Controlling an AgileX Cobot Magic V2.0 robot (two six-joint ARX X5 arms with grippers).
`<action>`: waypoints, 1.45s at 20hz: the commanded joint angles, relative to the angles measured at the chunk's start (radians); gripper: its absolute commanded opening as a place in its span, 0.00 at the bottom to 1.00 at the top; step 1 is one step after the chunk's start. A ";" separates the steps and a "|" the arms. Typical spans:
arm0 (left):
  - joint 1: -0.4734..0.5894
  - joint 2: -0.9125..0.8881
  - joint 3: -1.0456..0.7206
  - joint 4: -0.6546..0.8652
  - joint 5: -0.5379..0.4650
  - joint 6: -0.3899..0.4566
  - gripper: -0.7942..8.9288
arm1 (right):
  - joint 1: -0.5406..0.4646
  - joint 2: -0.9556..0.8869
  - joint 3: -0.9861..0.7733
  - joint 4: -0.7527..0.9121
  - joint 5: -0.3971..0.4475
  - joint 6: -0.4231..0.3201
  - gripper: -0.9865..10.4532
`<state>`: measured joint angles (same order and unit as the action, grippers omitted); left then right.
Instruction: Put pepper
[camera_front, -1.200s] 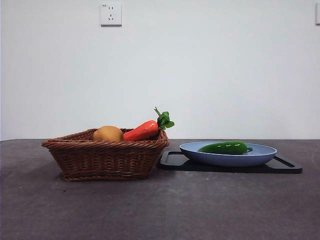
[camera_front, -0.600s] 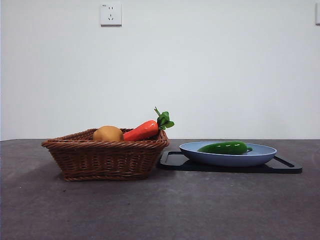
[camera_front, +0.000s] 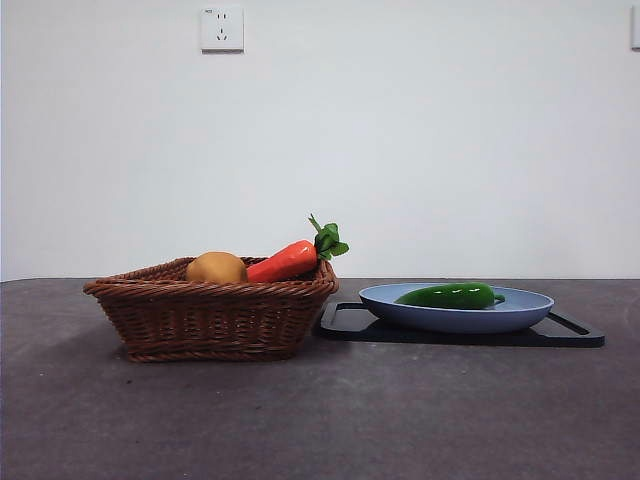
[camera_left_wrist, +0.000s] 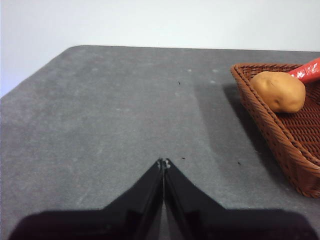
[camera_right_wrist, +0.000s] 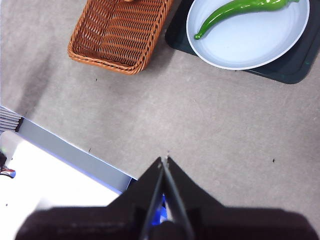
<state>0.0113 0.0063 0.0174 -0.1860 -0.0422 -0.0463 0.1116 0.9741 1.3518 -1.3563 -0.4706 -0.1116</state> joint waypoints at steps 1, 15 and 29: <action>0.003 -0.005 -0.011 0.008 0.007 -0.007 0.09 | 0.001 0.007 0.018 -0.014 0.002 0.006 0.10; 0.003 -0.002 -0.011 0.037 0.009 -0.007 0.09 | 0.001 0.007 0.018 -0.014 0.002 0.006 0.10; 0.003 -0.002 -0.011 0.036 0.009 -0.007 0.09 | -0.153 -0.525 -0.666 0.890 0.008 0.047 0.10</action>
<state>0.0113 0.0067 0.0174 -0.1616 -0.0376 -0.0463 -0.0406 0.4587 0.7155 -0.5087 -0.4664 -0.0746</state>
